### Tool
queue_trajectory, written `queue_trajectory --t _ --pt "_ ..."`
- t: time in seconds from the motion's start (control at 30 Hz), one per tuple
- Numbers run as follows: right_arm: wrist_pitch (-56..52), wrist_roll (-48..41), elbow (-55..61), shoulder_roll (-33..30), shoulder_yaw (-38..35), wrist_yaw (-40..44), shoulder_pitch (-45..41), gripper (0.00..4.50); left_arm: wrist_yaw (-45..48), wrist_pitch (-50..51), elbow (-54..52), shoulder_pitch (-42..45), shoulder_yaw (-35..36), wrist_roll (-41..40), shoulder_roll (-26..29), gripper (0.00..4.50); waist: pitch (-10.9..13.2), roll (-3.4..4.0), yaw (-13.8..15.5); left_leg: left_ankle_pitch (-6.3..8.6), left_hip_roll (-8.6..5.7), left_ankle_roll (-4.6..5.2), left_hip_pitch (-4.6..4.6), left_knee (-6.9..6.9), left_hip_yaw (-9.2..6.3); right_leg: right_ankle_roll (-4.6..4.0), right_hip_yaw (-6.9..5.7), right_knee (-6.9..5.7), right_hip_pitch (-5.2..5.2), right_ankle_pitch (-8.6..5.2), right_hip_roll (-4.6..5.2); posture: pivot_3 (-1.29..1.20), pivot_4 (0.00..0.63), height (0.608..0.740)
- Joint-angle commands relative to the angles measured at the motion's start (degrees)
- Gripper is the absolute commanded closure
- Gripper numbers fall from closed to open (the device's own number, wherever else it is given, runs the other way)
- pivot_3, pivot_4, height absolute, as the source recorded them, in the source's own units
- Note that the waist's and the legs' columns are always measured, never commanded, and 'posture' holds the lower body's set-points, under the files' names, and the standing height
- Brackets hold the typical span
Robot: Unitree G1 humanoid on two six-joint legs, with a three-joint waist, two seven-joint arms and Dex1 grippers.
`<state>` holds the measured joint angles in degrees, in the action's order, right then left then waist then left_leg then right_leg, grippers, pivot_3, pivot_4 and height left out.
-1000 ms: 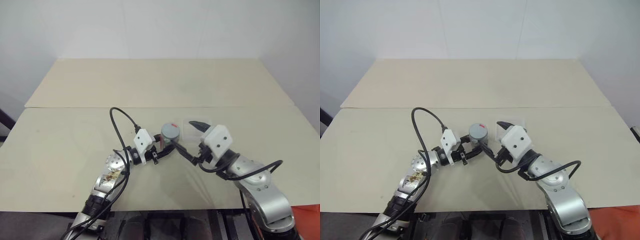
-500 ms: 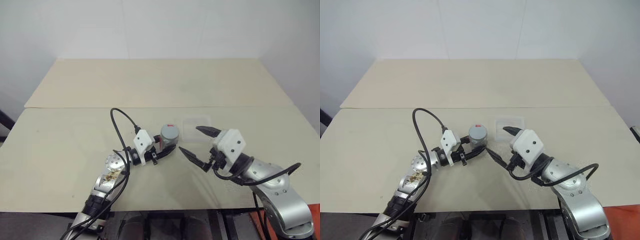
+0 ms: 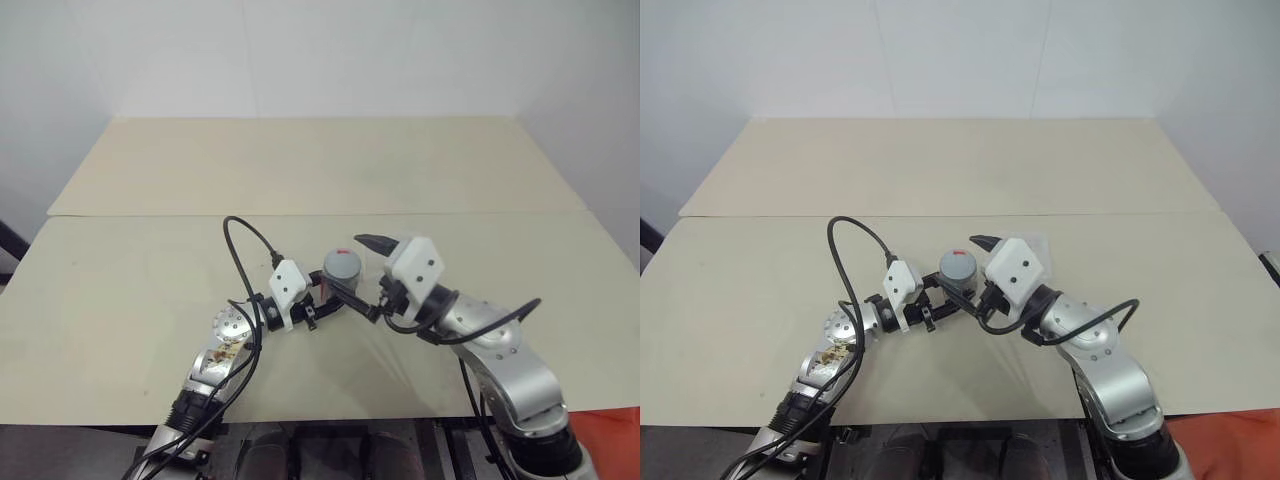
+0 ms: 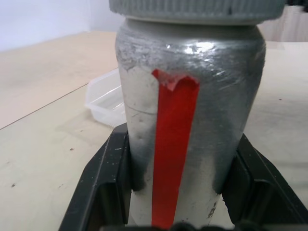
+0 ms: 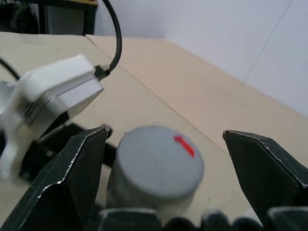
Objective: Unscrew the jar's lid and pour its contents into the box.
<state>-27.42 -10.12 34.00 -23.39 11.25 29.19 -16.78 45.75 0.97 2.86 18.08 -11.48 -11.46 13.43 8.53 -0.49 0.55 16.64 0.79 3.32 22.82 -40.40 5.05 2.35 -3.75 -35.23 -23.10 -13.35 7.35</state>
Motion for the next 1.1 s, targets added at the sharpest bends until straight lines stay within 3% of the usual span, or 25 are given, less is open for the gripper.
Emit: queue_trajectory --t 0.03,0.53,1.1 --pt "2.55 1.46 -1.01 1.07 0.46 -0.85 -2.03 0.00 0.23 -1.64 -2.09 0.57 -0.32 -0.33 -0.31 2.41 0.00 0.00 -0.01 0.00 0.00 0.00 0.00 0.00 0.00 0.00 0.00 -0.01 0.00 0.00 0.00 0.00 0.150 0.740" --pt "2.74 1.85 -0.68 0.78 -2.36 -1.12 0.27 0.00 0.16 -2.41 -0.95 0.48 -0.14 -0.02 -0.42 2.41 0.00 0.00 0.05 0.00 0.00 0.00 0.02 0.00 0.00 0.00 0.00 -0.24 0.00 0.00 -0.01 0.00 0.150 0.740" --pt "3.61 -1.56 2.69 -4.69 -8.30 1.33 6.21 0.00 1.12 -3.24 0.35 0.90 0.24 -0.38 0.48 2.41 0.00 0.00 0.09 0.00 0.01 0.00 0.01 0.00 -0.01 0.00 0.00 -0.25 0.00 0.00 -0.01 0.00 0.150 0.740"
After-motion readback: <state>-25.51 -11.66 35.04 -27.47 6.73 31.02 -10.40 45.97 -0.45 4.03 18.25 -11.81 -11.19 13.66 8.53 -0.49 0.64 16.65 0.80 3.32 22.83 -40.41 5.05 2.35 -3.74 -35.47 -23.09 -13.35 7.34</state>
